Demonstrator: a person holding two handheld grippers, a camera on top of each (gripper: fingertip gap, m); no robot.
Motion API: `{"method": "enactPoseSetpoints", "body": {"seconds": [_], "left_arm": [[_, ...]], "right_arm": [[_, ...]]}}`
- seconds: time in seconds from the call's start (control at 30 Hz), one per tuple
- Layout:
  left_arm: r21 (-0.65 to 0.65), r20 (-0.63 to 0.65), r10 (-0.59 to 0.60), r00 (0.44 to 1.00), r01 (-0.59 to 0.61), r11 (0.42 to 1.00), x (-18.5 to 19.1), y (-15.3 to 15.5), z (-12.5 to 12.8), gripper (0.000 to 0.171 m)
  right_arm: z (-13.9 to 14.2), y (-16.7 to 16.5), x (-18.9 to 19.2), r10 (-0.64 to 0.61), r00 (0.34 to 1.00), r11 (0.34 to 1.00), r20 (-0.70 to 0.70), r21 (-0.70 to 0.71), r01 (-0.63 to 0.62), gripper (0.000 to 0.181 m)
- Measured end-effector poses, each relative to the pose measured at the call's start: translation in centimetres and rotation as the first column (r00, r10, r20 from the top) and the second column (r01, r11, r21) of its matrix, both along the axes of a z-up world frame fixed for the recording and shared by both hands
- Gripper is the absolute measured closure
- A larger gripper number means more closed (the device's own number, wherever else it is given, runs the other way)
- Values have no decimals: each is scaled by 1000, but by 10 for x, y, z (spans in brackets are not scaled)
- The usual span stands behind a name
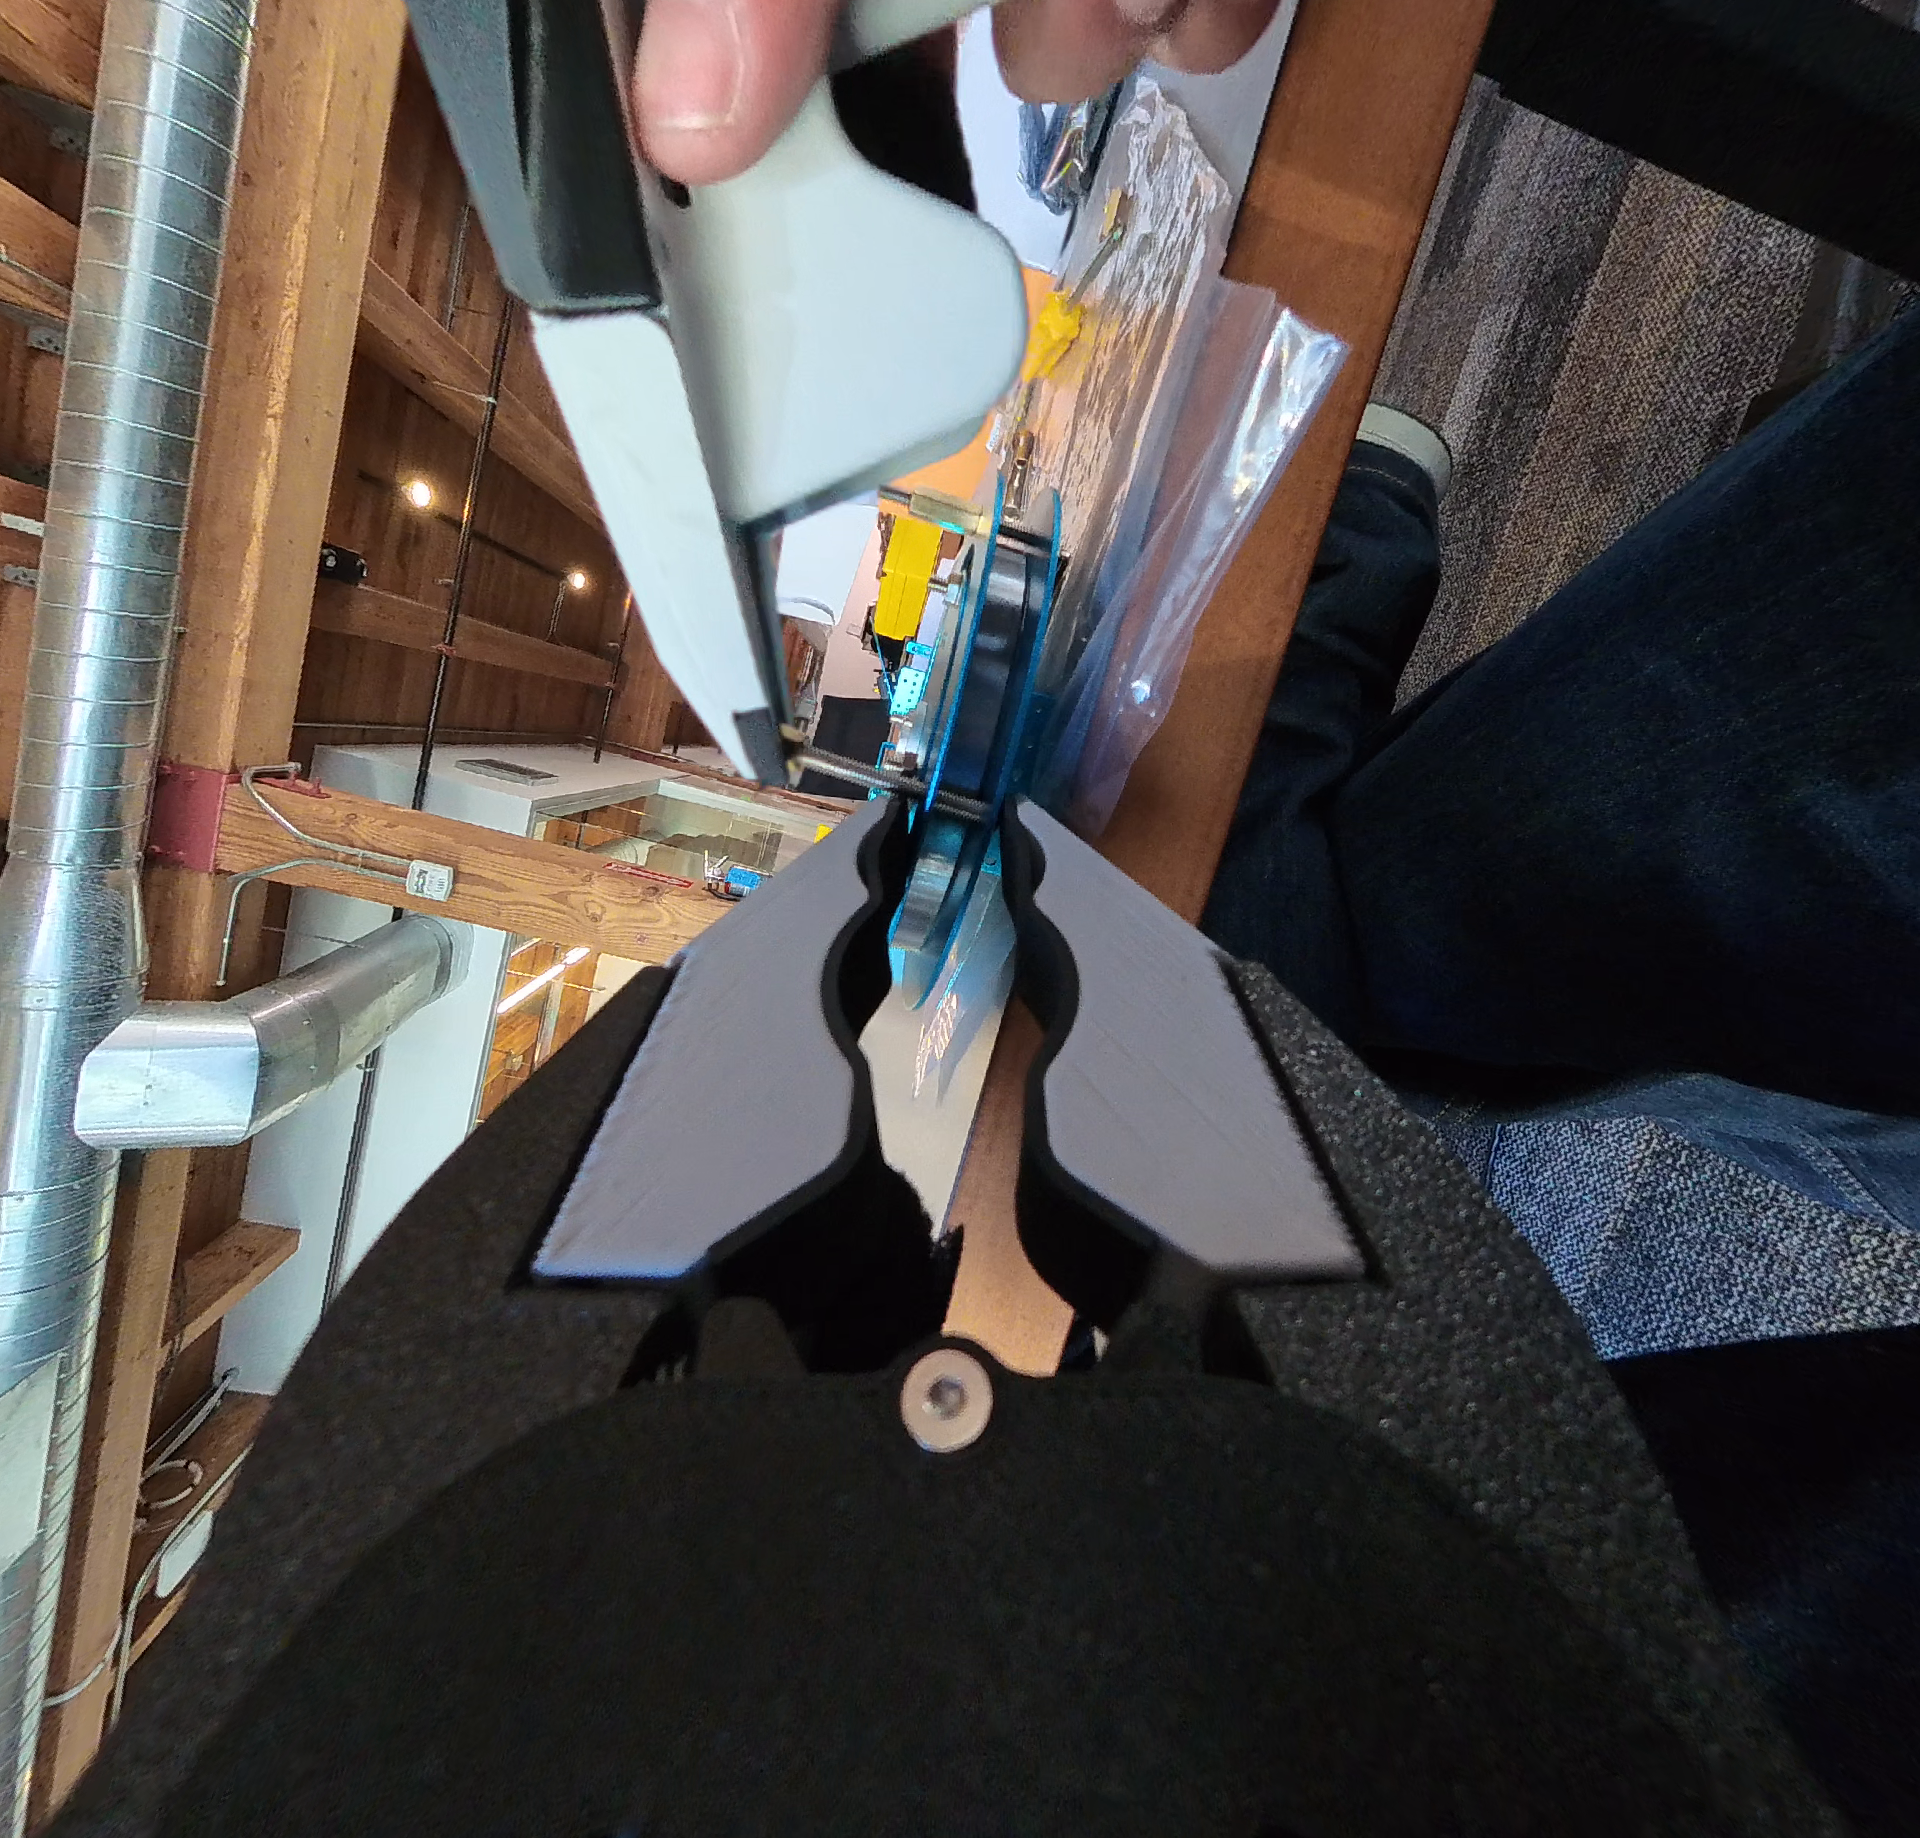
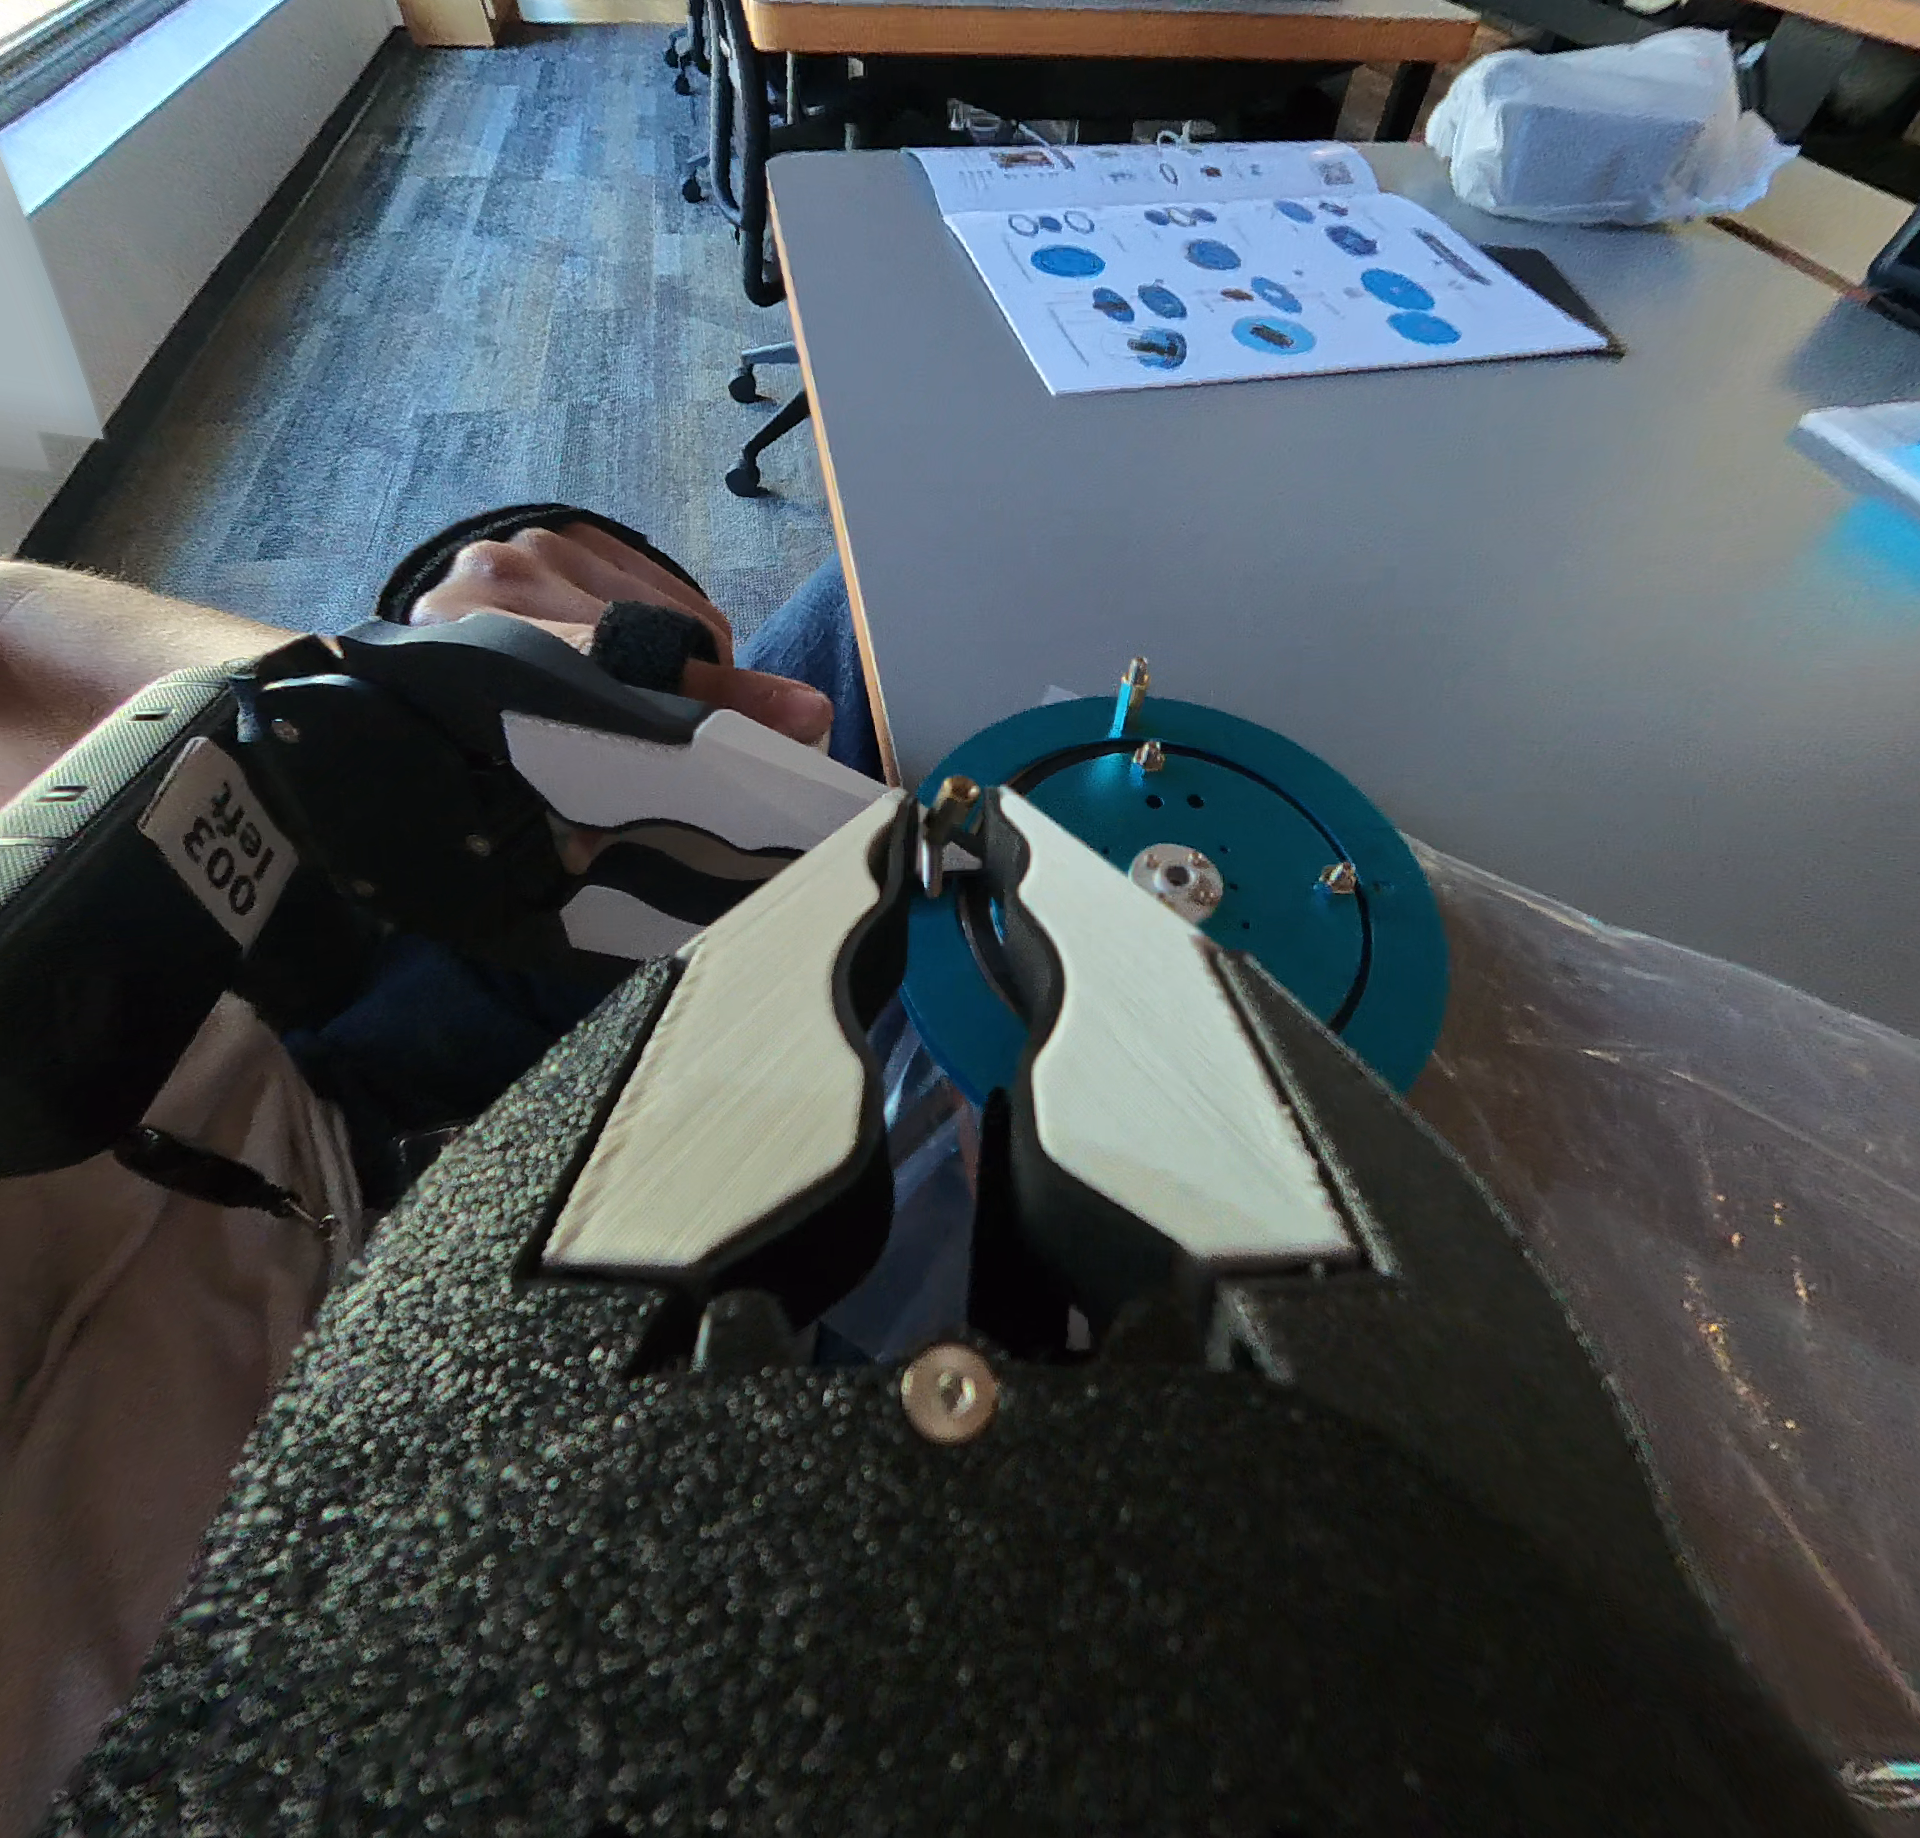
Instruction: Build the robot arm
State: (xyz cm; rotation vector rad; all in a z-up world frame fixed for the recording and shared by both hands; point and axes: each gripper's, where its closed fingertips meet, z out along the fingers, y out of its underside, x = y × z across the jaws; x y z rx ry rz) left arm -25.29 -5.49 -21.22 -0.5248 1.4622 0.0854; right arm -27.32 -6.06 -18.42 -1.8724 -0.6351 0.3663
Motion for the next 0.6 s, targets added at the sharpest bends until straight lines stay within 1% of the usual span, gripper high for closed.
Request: {"method": "enactPoseSetpoints", "body": {"seconds": [0.1, 0.3, 0.47, 0.6], "left_arm": [[0, 0, 0, 1000, 0, 1000, 0, 0, 0, 155], [1, -1, 1, 1000, -1, 1000, 0, 0, 0, 155], [1, -1, 1, 1000, -1, 1000, 0, 0, 0, 155], [1, -2, 1, 1000, -1, 1000, 0, 0, 0, 155]], "right_arm": [[1, -2, -2, 9, 1000, 1000, 22, 16, -9, 168], [0, -3, -6, 27, 1000, 1000, -13, -12, -27, 173], [-1, 0, -4, 21, 1000, 1000, 22, -10, -21, 176], [-1, 1, -5, 29, 1000, 999, -7, -39, -29, 176]]}}
